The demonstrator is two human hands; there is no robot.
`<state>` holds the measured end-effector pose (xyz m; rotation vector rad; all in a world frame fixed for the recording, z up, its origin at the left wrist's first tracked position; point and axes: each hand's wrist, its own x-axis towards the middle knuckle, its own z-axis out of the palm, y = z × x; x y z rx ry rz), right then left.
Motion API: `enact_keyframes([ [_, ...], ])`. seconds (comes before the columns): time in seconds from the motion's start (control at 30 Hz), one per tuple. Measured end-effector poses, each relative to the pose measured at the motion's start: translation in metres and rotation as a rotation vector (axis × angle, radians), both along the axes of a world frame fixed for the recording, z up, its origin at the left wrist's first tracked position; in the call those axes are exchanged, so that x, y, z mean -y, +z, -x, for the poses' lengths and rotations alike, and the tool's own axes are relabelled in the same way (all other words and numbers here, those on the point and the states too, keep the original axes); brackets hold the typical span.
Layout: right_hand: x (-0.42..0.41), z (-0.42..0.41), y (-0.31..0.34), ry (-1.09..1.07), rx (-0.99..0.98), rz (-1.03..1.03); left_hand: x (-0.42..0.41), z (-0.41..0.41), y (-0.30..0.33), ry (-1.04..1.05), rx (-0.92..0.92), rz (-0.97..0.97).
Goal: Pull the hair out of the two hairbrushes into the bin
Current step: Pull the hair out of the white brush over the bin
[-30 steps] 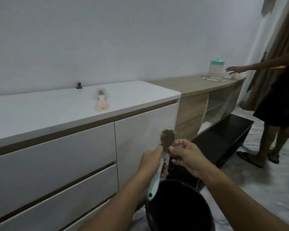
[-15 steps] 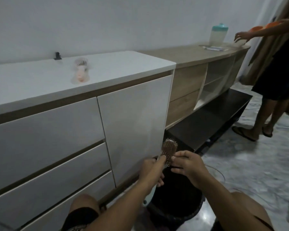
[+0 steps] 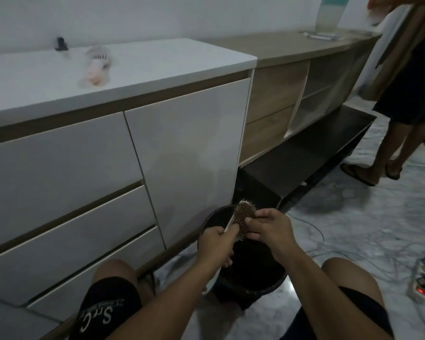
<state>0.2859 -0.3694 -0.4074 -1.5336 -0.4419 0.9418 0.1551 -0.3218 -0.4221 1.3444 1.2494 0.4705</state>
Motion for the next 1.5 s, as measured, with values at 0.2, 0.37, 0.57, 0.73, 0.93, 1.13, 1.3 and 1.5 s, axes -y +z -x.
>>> enact_keyframes([
  [0.2,0.006,-0.008,-0.013,-0.026,0.216,0.109,0.007,0.0,-0.007,0.004,0.018,0.105],
  [0.37,0.006,-0.008,-0.022,0.075,0.524,0.176,0.01,0.0,-0.011,-0.045,0.016,0.145],
  [0.57,0.009,0.003,-0.021,0.195,0.645,0.188,0.011,-0.002,-0.015,-0.043,0.068,0.149],
  [0.73,0.012,0.003,-0.023,0.226,0.634,0.172,0.009,-0.004,-0.019,-0.107,0.035,0.069],
  [0.93,0.014,-0.002,-0.026,0.237,0.624,0.21,0.014,-0.003,-0.025,-0.139,0.032,0.052],
  [1.13,0.012,-0.008,-0.024,0.086,0.442,0.183,0.012,-0.002,-0.025,-0.08,0.074,0.14],
  [1.3,0.012,-0.004,-0.02,0.003,0.276,0.108,0.01,-0.004,-0.021,-0.018,0.142,0.203],
  [1.5,0.013,-0.006,-0.02,-0.107,0.324,0.083,0.01,-0.006,-0.015,0.047,0.232,0.345],
])
